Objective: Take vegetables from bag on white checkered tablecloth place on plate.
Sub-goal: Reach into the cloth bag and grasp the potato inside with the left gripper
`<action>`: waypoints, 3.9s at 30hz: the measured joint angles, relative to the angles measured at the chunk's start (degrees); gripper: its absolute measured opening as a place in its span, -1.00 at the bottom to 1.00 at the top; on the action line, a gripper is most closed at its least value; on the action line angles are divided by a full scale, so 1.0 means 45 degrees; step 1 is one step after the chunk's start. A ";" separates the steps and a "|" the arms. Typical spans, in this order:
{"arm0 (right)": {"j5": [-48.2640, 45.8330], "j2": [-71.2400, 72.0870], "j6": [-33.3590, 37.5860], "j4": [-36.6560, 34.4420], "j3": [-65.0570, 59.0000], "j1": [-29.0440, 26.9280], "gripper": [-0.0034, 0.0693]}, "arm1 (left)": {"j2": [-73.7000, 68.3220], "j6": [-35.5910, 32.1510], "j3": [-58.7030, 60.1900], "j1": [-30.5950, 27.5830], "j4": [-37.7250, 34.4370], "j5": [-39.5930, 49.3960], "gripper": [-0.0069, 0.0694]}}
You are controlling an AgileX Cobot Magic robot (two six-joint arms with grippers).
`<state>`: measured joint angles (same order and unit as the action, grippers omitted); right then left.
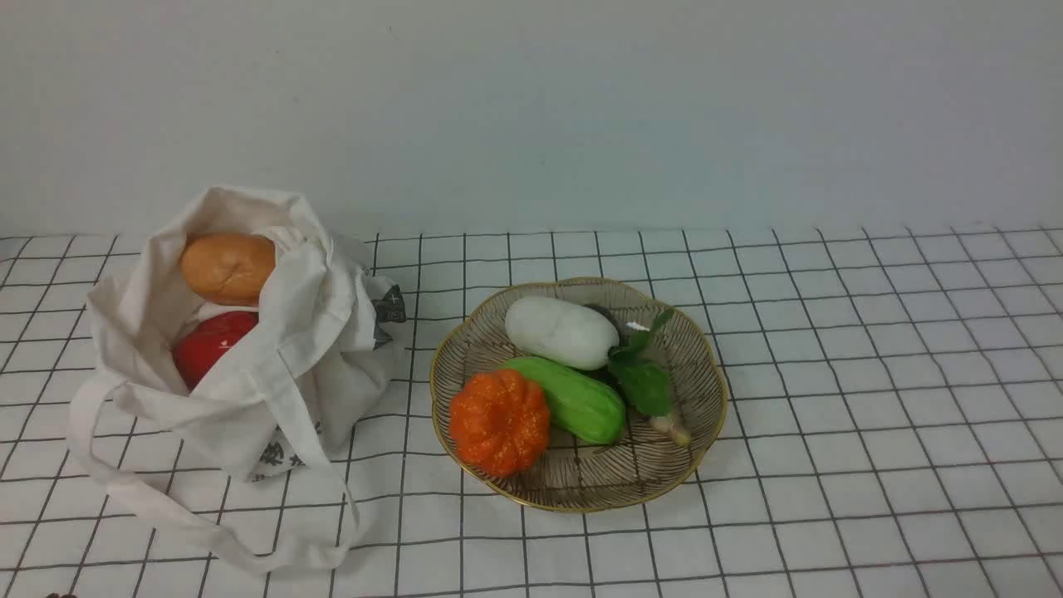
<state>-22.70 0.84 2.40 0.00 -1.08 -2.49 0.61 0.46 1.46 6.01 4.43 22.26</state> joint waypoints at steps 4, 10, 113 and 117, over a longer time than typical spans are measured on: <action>0.0000 0.0000 0.0000 0.0000 0.0000 0.0000 -0.95 | 0.0000 0.0000 0.0000 0.0000 0.0000 0.0000 -0.84; 0.0000 0.0000 0.0000 0.0000 0.0000 0.0000 -0.95 | 0.0000 0.0000 0.0000 0.0000 0.0000 0.0000 -0.84; 0.0000 0.0000 0.0000 0.0000 0.0000 0.0000 -0.95 | -2.4043 -0.7066 -1.7314 0.0107 0.5274 0.2391 0.32; 0.0000 0.0000 0.0000 0.0000 0.0000 0.0000 -0.95 | -2.4043 -0.5621 -1.7360 0.0151 0.5301 0.2792 0.32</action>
<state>-22.70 0.84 2.40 0.00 -1.08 -2.49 -107.59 -24.83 -76.66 6.68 28.28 34.82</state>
